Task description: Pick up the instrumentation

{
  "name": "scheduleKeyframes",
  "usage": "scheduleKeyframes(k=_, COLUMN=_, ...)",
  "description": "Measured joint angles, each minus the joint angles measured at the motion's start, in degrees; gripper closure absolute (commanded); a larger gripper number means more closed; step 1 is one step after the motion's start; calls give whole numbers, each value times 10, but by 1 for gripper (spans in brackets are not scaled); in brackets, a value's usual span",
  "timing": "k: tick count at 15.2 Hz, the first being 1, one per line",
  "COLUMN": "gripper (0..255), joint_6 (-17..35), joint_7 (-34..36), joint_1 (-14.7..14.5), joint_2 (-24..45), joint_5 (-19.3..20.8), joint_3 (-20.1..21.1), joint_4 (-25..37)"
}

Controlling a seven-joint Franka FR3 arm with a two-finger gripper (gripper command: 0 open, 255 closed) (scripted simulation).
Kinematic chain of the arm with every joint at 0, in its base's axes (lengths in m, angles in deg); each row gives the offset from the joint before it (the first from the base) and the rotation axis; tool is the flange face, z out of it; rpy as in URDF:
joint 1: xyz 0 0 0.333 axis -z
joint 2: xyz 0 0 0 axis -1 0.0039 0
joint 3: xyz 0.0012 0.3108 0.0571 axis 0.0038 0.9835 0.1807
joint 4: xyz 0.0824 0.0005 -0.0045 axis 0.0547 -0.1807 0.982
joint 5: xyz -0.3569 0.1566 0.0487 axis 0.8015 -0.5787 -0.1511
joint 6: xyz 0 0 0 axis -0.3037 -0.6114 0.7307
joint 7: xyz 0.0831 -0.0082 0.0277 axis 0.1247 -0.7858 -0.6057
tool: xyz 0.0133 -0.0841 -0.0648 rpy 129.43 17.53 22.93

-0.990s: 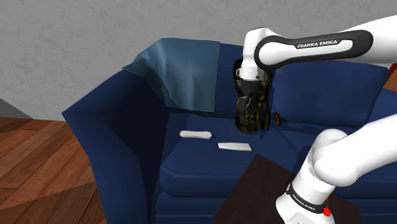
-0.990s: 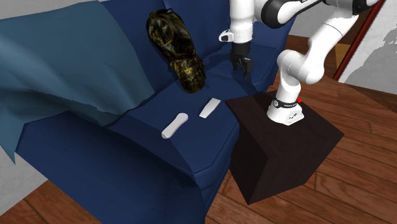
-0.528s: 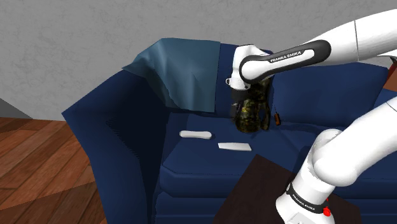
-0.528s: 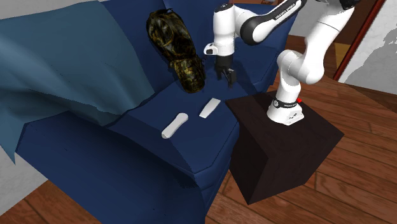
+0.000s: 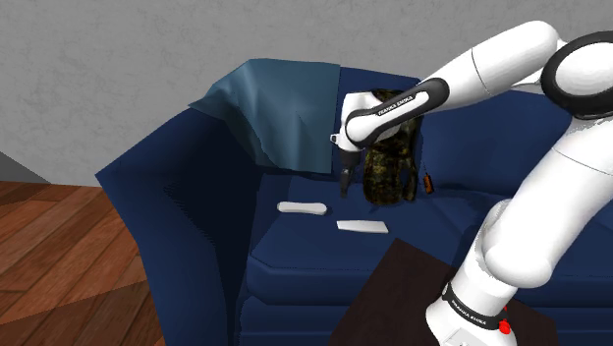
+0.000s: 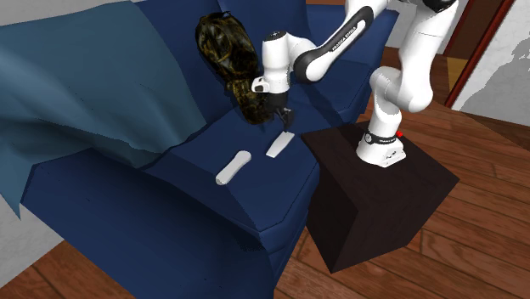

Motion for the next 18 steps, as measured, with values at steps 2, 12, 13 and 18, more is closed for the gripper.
scheduleKeyframes(k=2, gripper=0, joint_6=30, joint_7=-32, joint_1=0, joint_2=46, joint_5=-8, joint_3=-5, joint_4=20)
scheduleKeyframes(k=12, gripper=0, joint_6=115, joint_7=-179, joint_1=19, joint_2=271, joint_5=-60, joint_3=9, joint_4=184)
scheduleKeyframes(k=13, gripper=0, joint_6=118, joint_7=-192, joint_1=23, joint_2=289, joint_5=-63, joint_3=13, joint_4=200)
scheduleKeyframes(k=18, gripper=0, joint_6=133, joint_7=-248, joint_1=40, joint_2=400, joint_5=-75, joint_3=34, joint_4=307)
